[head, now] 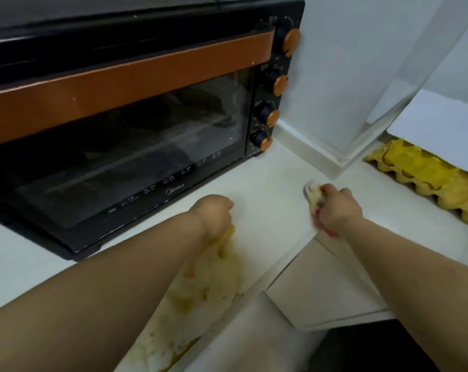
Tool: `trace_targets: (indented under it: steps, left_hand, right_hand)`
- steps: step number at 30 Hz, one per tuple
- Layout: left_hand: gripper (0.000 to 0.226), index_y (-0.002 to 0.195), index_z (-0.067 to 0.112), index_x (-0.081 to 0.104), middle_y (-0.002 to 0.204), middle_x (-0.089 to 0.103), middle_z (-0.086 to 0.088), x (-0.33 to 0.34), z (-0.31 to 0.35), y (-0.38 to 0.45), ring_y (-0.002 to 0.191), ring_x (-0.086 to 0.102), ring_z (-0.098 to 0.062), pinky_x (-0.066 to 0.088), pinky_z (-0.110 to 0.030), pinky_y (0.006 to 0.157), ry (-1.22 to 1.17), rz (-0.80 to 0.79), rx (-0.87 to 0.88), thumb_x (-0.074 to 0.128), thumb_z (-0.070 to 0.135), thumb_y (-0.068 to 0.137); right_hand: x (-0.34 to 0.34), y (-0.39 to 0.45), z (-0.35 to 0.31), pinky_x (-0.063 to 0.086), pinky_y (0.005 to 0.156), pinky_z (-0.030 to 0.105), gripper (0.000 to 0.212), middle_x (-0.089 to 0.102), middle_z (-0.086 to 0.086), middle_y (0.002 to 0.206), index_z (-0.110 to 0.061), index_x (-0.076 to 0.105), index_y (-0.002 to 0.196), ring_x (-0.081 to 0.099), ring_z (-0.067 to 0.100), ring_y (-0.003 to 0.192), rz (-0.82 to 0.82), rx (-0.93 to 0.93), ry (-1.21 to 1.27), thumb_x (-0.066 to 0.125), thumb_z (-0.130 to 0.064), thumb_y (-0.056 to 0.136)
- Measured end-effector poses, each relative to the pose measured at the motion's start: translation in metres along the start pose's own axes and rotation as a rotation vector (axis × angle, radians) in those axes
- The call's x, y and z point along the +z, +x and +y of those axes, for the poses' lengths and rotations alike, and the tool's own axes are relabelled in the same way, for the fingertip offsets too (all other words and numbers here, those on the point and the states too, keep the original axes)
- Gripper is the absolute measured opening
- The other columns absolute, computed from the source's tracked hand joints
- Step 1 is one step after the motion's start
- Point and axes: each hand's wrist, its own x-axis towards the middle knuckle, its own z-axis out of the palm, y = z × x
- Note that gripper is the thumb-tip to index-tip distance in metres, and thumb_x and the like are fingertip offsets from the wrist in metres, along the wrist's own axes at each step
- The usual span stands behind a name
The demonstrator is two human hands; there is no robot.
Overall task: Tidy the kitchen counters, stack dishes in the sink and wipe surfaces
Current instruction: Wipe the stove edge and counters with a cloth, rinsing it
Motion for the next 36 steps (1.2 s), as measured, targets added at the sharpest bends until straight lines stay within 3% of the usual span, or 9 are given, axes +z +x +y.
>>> trace_targets:
  steps: [7, 10, 14, 17, 22, 25, 30, 32, 36]
  left_hand:
    - [0.053, 0.146, 0.017, 0.036, 0.152, 0.034, -0.004, 0.003, -0.028, -0.032, 0.139, 0.034, -0.023, 0.031, -0.031, 0.113, -0.06, 0.053, -0.111, 0.037, 0.005, 0.094]
    - [0.054, 0.145, 0.017, 0.038, 0.15, 0.036, -0.006, 0.0, -0.036, -0.062, 0.135, 0.039, -0.024, 0.036, -0.03, 0.108, -0.101, 0.108, -0.142, 0.037, 0.003, 0.093]
    - [0.052, 0.143, 0.017, 0.041, 0.148, 0.04, -0.009, -0.003, -0.055, -0.109, 0.127, 0.048, -0.027, 0.042, -0.029, 0.097, -0.14, 0.212, -0.238, 0.037, 0.001, 0.093]
    - [0.05, 0.144, 0.015, 0.039, 0.149, 0.039, -0.008, 0.012, -0.08, -0.143, 0.133, 0.042, -0.025, 0.036, -0.027, 0.104, -0.073, 0.237, -0.391, 0.039, 0.007, 0.095]
    - [0.041, 0.134, 0.005, 0.046, 0.137, 0.05, -0.013, 0.045, -0.095, -0.182, 0.124, 0.05, -0.028, 0.041, -0.033, 0.103, -0.021, 0.083, -0.556, 0.048, 0.018, 0.095]
    - [0.039, 0.131, 0.005, 0.045, 0.135, 0.05, -0.012, 0.055, -0.099, -0.193, 0.122, 0.049, -0.029, 0.041, -0.032, 0.099, -0.045, 0.054, -0.558, 0.048, 0.016, 0.093]
    - [0.041, 0.136, 0.006, 0.041, 0.138, 0.047, -0.014, 0.068, -0.112, -0.209, 0.125, 0.047, -0.031, 0.038, -0.032, 0.1, -0.137, 0.114, -0.59, 0.041, 0.008, 0.095]
    - [0.043, 0.139, 0.008, 0.039, 0.141, 0.046, -0.013, 0.074, -0.115, -0.213, 0.127, 0.045, -0.031, 0.037, -0.031, 0.101, -0.155, 0.118, -0.596, 0.038, 0.008, 0.095]
    - [0.049, 0.145, 0.012, 0.034, 0.149, 0.038, -0.01, 0.075, -0.12, -0.216, 0.136, 0.037, -0.027, 0.03, -0.031, 0.11, -0.106, 0.114, -0.563, 0.036, 0.008, 0.097]
  right_hand:
    - [0.045, -0.092, -0.083, 0.046, 0.092, 0.035, 0.058, 0.041, 0.009, 0.124, -0.029, 0.037, 0.141, 0.054, 0.033, 0.107, -0.157, -0.463, 0.041, 0.057, -0.022, 0.087]
    - [0.041, -0.095, -0.056, 0.047, 0.091, 0.034, 0.058, 0.042, 0.013, 0.121, -0.025, 0.034, 0.141, 0.053, 0.033, 0.109, -0.125, -0.379, -0.016, 0.054, -0.021, 0.086]
    - [0.021, -0.071, -0.044, 0.044, 0.095, 0.039, 0.055, 0.04, 0.018, 0.125, -0.016, 0.038, 0.135, 0.05, 0.038, 0.113, -0.102, -0.085, 0.044, 0.06, -0.022, 0.085]
    - [0.033, -0.082, -0.091, 0.042, 0.098, 0.038, 0.059, 0.034, 0.015, 0.131, -0.021, 0.036, 0.141, 0.049, 0.037, 0.114, -0.131, -0.23, 0.111, 0.062, -0.025, 0.088]
    - [0.069, -0.15, -0.136, 0.047, 0.088, 0.034, 0.059, 0.036, 0.006, 0.131, -0.035, 0.039, 0.14, 0.051, 0.031, 0.109, -0.27, -0.655, 0.118, 0.054, -0.009, 0.089]
    - [0.063, -0.14, -0.107, 0.05, 0.089, 0.035, 0.059, 0.036, 0.007, 0.131, -0.034, 0.039, 0.141, 0.054, 0.031, 0.107, -0.264, -0.616, 0.093, 0.055, -0.013, 0.088]
    - [0.04, -0.105, -0.105, 0.041, 0.099, 0.039, 0.052, 0.033, 0.017, 0.135, -0.017, 0.039, 0.139, 0.05, 0.037, 0.114, -0.146, -0.272, 0.072, 0.057, -0.024, 0.09]
    - [0.047, -0.122, -0.127, 0.039, 0.101, 0.038, 0.056, 0.031, 0.013, 0.136, -0.022, 0.039, 0.141, 0.047, 0.038, 0.118, -0.197, -0.337, 0.115, 0.06, -0.022, 0.09]
    - [0.08, -0.186, -0.161, 0.042, 0.098, 0.03, 0.059, 0.035, 0.004, 0.129, -0.037, 0.041, 0.139, 0.05, 0.03, 0.111, -0.298, -0.677, 0.151, 0.058, -0.014, 0.087]
